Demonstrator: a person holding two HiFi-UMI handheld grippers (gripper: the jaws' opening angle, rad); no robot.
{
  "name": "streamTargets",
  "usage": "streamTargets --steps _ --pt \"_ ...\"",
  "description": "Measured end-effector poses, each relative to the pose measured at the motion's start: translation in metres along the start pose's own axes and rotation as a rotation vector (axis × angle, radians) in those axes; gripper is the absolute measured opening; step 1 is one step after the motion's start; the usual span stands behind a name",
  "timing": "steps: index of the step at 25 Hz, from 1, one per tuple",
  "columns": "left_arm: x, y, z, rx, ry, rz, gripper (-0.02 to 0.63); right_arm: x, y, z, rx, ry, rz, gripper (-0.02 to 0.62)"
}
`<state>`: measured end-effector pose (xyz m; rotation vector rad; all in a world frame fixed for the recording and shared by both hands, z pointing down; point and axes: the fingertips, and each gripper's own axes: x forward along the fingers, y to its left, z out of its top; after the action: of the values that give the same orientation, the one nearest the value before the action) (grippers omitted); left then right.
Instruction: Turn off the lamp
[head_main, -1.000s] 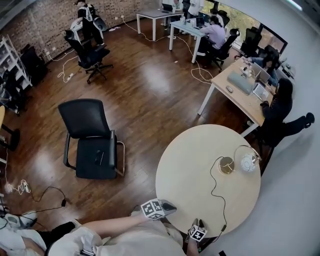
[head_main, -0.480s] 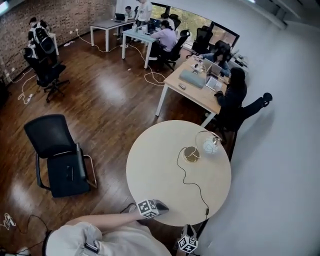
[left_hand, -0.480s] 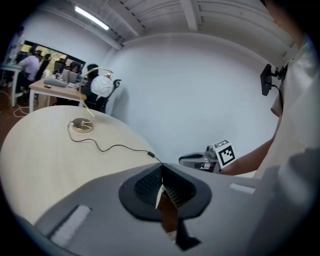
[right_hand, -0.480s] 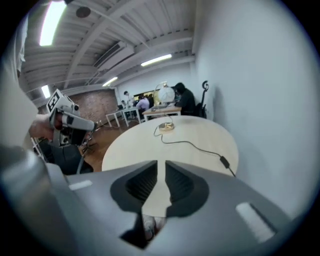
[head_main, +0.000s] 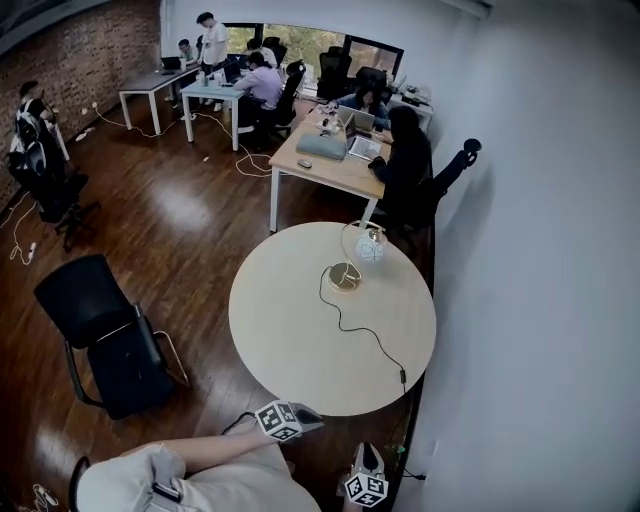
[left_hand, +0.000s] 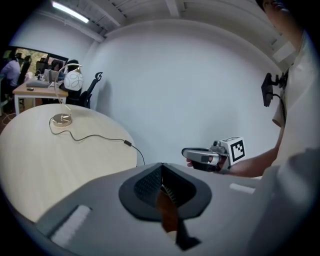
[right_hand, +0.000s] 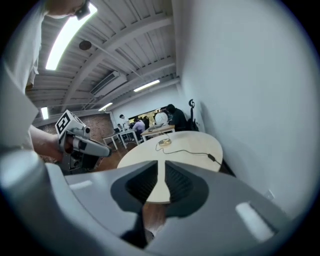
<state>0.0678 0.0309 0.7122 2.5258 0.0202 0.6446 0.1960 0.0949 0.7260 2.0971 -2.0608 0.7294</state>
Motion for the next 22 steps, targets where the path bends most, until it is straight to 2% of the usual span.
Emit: streamTargets --steps 3,6,11,15,18,22 --pt "-0.010 -0.022 -0.029 -0.045 0.014 -0.003 -0.020 -0.015 0.014 0.001 -0.028 0.008 0.027 0.046" --pt "-0.020 -0.019 -0.028 -0.021 0.014 -0.015 -0.020 -0.024 0.025 0.016 -0.056 -0.015 0.028 0.046" --pt "-0.038 -0.002 0.002 0.064 -0.024 -0.063 -0.020 -0.023 0.035 0.021 -0.044 -0.040 -0.068 0.046" --pt "-0.074 -0.003 0.006 0.167 -0.032 -0.125 -0.020 -0.008 0.064 0.016 0.002 -0.068 -0.143 0.043" --pt "-0.114 0.017 -0.006 0.174 -0.023 -0.151 -0.020 0.015 0.100 0.019 -0.002 -0.087 -0.157 0.043" --pt "-0.150 0.064 -0.017 0.162 -0.028 -0.136 -0.020 0.061 0.155 0.037 -0.084 -0.102 -0.106 0.043"
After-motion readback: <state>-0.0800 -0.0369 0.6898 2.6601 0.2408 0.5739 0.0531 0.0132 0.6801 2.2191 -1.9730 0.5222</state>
